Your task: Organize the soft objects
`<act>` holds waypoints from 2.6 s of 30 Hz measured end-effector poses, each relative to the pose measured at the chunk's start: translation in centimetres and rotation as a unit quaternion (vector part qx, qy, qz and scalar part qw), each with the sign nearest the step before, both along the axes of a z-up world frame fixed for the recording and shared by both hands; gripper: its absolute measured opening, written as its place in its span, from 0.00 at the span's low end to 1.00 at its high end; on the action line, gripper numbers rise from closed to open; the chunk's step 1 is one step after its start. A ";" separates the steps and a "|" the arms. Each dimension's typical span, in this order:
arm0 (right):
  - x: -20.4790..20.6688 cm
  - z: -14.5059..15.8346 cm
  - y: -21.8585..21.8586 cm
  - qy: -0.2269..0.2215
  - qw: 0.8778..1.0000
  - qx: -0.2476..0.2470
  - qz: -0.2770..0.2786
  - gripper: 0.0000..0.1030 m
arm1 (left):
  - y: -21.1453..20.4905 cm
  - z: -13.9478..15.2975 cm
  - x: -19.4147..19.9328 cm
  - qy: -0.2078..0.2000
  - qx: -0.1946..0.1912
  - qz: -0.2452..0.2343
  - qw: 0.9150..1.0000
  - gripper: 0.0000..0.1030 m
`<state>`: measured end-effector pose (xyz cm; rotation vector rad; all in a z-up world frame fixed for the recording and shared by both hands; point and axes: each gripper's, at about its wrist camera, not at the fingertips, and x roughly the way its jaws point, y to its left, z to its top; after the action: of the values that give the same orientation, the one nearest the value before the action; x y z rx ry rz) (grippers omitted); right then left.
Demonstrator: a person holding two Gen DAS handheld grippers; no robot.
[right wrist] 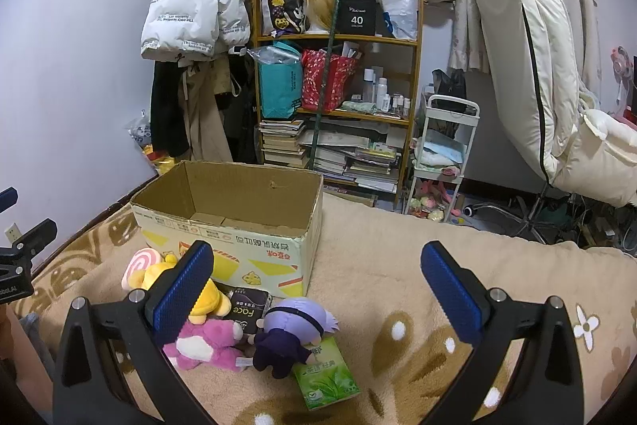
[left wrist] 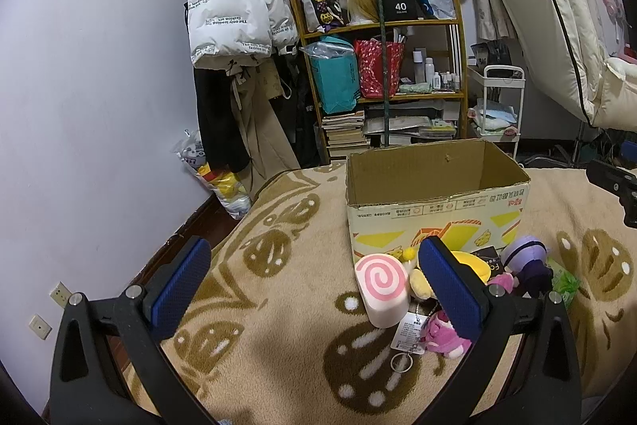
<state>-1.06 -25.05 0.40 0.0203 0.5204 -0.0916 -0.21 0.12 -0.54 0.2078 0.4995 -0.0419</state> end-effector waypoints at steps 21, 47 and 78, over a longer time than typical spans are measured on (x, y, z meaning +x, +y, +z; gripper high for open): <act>1.4 -0.8 0.7 0.030 0.999 0.000 0.026 1.00 | -0.2 -0.1 2.5 0.049 0.008 0.014 0.999 1.00; 8.9 -7.8 -1.5 0.189 0.981 0.037 0.010 0.96 | -1.2 -7.6 13.4 0.246 -0.050 0.021 0.968 1.00; 10.5 -13.4 0.1 0.296 0.953 0.040 0.046 0.80 | -0.3 -12.5 14.8 0.344 -0.094 0.012 0.934 1.00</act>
<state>9.41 -24.93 -13.03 0.0488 1.1238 0.0183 14.59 -0.21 -13.03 -0.0103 1.1930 -0.1416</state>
